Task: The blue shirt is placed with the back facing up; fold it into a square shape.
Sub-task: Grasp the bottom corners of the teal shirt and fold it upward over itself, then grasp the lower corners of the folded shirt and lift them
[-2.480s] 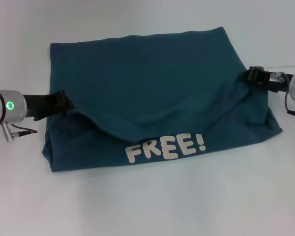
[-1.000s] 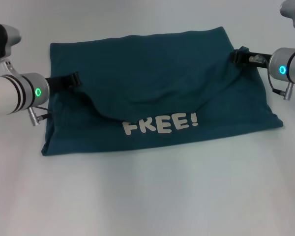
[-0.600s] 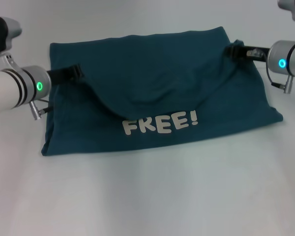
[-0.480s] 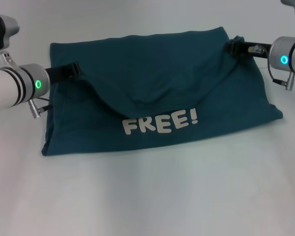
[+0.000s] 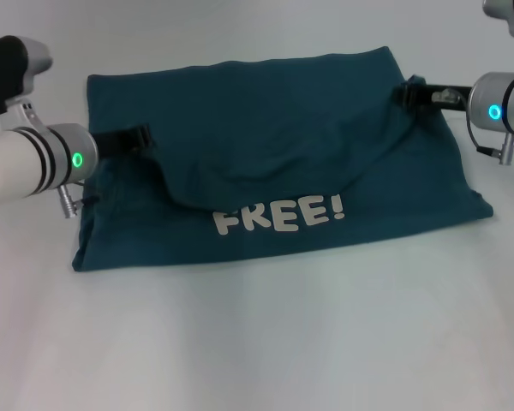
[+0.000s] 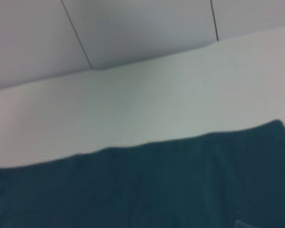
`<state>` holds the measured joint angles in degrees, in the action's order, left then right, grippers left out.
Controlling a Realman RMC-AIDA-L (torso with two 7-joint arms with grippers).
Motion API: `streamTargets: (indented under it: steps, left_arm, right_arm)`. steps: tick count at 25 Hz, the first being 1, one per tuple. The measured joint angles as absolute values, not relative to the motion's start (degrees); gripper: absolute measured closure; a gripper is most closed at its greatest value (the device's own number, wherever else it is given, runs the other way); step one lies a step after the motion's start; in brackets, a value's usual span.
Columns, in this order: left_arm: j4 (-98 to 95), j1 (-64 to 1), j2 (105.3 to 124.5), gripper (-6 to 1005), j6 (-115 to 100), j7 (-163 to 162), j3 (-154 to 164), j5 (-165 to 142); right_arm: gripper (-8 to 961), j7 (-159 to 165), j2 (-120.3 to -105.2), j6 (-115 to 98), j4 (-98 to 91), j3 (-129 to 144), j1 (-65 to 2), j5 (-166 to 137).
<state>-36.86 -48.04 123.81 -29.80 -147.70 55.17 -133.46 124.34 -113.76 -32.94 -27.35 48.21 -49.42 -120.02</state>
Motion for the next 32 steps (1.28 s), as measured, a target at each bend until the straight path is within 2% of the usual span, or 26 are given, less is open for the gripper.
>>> streamTargets:
  steps: [6,12,17,20,25,32]
  left_arm:
    - [-35.65,-48.43,123.54,925,-30.85,-148.36,55.08,-133.14]
    - [-36.05,-47.72,123.86,708,-32.15,-148.93,54.31,-131.48]
    - [-40.65,-44.14,123.88,472,-36.49,-151.41,54.14,-128.93]
    - [-43.80,-41.20,123.90,453,-38.87,-151.52,54.15,-125.83]
    - [-47.11,-36.91,123.92,421,-43.06,-150.94,54.08,-121.47]
    - [-46.82,-33.15,123.92,408,-52.54,-147.04,46.72,-115.72]
  right_arm:
    - [775,131.45,-113.19,-33.56,-26.81,48.20,-50.12,-129.33]
    - [771,132.75,-112.75,-34.09,-26.88,47.79,-49.38,-130.69]
    - [564,132.86,-112.62,-37.47,-28.98,45.41,-46.77,-130.12]
    - [326,132.82,-113.15,-41.60,-32.67,42.49,-43.68,-129.02]
    - [332,132.38,-113.78,-49.93,-38.80,41.36,-37.38,-122.40]
    - [340,129.06,-113.61,-62.88,-39.52,40.80,-30.56,-111.34]
